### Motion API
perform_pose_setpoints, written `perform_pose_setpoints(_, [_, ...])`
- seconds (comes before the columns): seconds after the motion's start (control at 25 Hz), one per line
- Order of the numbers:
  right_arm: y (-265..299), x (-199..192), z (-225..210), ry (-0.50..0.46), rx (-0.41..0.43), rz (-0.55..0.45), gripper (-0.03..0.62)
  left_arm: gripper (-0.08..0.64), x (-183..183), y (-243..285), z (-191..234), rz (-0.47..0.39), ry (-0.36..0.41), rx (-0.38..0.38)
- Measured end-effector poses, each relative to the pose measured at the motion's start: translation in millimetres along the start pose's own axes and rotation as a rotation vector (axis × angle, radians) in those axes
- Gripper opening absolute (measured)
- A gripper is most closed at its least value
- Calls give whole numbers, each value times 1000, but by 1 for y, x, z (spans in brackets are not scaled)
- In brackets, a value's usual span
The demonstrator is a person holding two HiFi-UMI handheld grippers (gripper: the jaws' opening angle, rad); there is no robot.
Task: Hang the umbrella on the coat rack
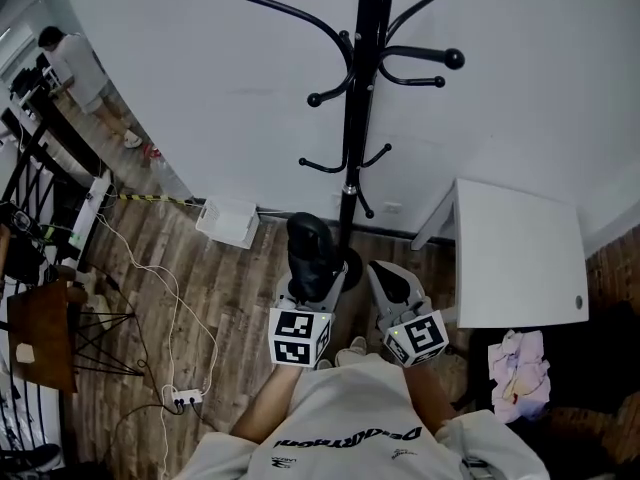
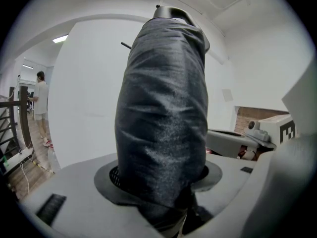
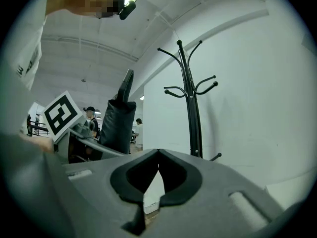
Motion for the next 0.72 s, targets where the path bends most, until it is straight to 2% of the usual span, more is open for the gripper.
perform_pose_setpoints(0.24, [21, 20, -24, -39, 42, -49, 0, 247, 39, 32, 14, -17, 9, 31])
perform_pose_setpoints(0.56, [39, 16, -48, -11, 45, -39, 0, 247, 88, 61, 33, -41, 16, 42])
perform_pose_setpoints(0.72, [44, 14, -53, -17, 41, -42, 0, 247, 111, 66, 45, -63, 36, 73])
Point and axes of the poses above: the fingertips, and each gripper's own axes: y forward along the fingers, z to its left, x out of its top, the point moved 2 cm from there along -y, backward along the fingers, and after that the axes turned 15 degrees about -x, right-handed, at the moved point
